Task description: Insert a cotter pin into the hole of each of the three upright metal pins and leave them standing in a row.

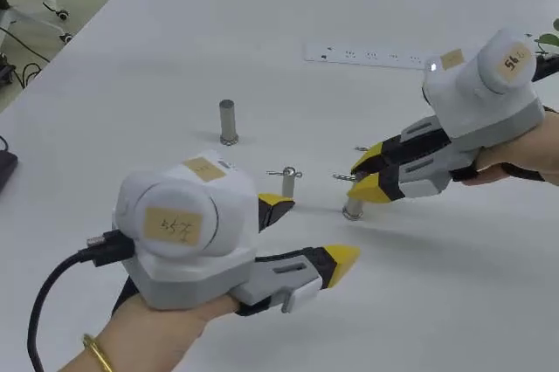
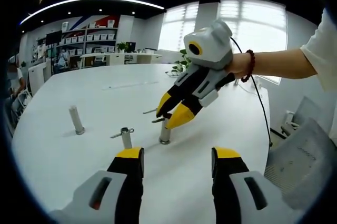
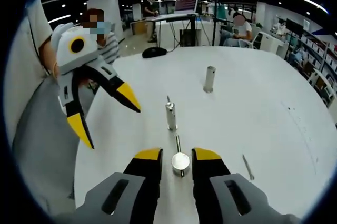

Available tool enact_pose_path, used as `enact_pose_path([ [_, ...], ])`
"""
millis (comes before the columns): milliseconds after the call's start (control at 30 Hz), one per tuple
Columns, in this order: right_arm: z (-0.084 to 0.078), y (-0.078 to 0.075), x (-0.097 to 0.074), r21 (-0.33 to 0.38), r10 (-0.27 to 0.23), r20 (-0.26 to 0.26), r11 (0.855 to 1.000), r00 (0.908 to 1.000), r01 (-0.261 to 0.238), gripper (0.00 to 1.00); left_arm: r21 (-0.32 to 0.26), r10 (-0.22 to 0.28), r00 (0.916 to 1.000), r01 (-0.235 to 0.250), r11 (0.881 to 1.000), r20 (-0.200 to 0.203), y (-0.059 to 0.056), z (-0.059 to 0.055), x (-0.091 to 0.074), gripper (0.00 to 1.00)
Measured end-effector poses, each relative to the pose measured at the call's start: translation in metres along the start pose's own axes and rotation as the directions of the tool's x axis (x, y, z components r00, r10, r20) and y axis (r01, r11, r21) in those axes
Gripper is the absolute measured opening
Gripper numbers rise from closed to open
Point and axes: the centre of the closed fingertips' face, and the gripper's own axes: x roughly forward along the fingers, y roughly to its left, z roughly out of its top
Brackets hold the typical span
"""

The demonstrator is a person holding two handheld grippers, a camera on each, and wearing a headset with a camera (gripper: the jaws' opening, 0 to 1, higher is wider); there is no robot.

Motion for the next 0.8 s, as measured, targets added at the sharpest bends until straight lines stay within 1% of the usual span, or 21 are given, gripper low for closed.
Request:
enact_pose_path([
  [167,0.008,0.003,0.000,-0.006,0.012,0.012,1.000,0.9999,-0.011,0.27,0.002,0.004,1.0000,-0.004,1.000,0.003,0.001,0.002,-0.006,0.53],
  [267,0.015,0.003,0.000,0.008,0.010,0.027,1.000,0.9996,-0.011,0.30,0.004,0.007,0.9999,-0.007,1.000,0.010,0.002,0.006,-0.010,0.55],
  [400,0.023,-0.001,0.001,0.032,-0.007,0.051,0.999,0.9987,0.005,0.34,0.004,0.014,0.9997,-0.014,1.000,0.020,0.004,0.009,-0.015,0.58],
  [533,0.038,-0.009,0.005,0.082,-0.032,0.100,0.996,0.9944,0.024,0.37,-0.007,0.026,0.9992,-0.026,1.000,0.029,0.008,0.011,-0.023,0.61],
  [633,0.050,-0.013,0.009,0.091,-0.050,0.122,0.995,0.9913,0.039,0.37,-0.004,0.039,0.9984,-0.039,0.999,0.039,0.012,0.012,-0.028,0.63],
  [733,0.057,-0.015,0.015,0.092,-0.059,0.132,0.995,0.9895,0.047,0.39,-0.003,0.045,0.9982,-0.045,0.999,0.038,0.014,0.012,-0.032,0.66],
  [800,0.063,-0.018,0.019,0.093,-0.069,0.148,0.994,0.9865,0.056,0.39,-0.003,0.052,0.9979,-0.052,0.999,0.037,0.016,0.012,-0.036,0.67],
])
